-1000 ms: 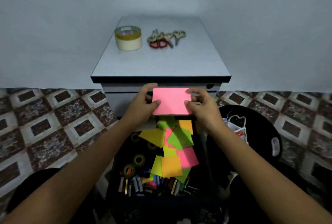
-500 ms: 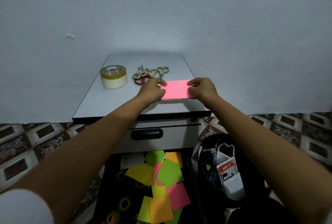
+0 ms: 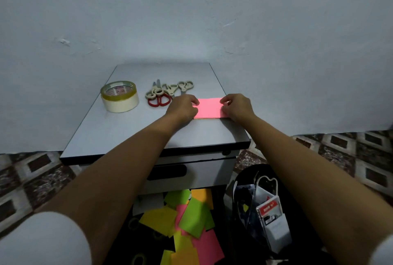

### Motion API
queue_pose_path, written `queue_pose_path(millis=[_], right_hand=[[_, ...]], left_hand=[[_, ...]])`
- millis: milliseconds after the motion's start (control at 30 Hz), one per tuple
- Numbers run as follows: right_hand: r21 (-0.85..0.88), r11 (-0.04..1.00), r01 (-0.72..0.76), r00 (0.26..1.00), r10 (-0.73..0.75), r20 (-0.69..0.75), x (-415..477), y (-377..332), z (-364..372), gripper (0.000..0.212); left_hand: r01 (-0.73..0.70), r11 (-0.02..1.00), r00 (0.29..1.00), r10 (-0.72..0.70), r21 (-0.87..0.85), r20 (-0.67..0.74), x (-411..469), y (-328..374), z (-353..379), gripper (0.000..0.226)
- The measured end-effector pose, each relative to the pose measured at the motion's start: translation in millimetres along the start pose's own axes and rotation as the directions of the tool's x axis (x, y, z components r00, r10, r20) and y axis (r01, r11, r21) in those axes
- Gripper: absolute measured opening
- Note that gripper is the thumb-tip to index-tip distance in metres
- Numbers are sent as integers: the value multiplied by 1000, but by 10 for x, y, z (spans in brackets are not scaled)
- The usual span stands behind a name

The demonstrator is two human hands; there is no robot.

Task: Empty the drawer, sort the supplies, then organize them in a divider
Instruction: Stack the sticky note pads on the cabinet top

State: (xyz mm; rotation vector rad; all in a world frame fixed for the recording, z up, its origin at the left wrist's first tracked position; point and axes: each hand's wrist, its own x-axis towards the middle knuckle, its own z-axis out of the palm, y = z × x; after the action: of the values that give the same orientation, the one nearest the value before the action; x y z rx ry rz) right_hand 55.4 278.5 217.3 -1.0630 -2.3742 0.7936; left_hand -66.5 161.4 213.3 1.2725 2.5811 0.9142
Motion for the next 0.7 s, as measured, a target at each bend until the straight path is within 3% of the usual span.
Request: queue_pose_path(millis=[300, 500, 700], right_hand=[[-95, 992, 87, 996, -87, 12, -11, 11, -20, 28], [-160, 979, 130, 985, -108, 135, -118, 11, -117, 52], [-206, 967, 149, 983, -123, 136, -167, 32, -135, 52]], left_hand=[[-16, 999, 1000, 17, 47, -24, -81, -110, -4, 33], [-90, 996, 995, 90, 16, 33, -248, -167, -50, 56], [-101, 994, 995, 101, 36, 15, -265, -157, -48, 44]])
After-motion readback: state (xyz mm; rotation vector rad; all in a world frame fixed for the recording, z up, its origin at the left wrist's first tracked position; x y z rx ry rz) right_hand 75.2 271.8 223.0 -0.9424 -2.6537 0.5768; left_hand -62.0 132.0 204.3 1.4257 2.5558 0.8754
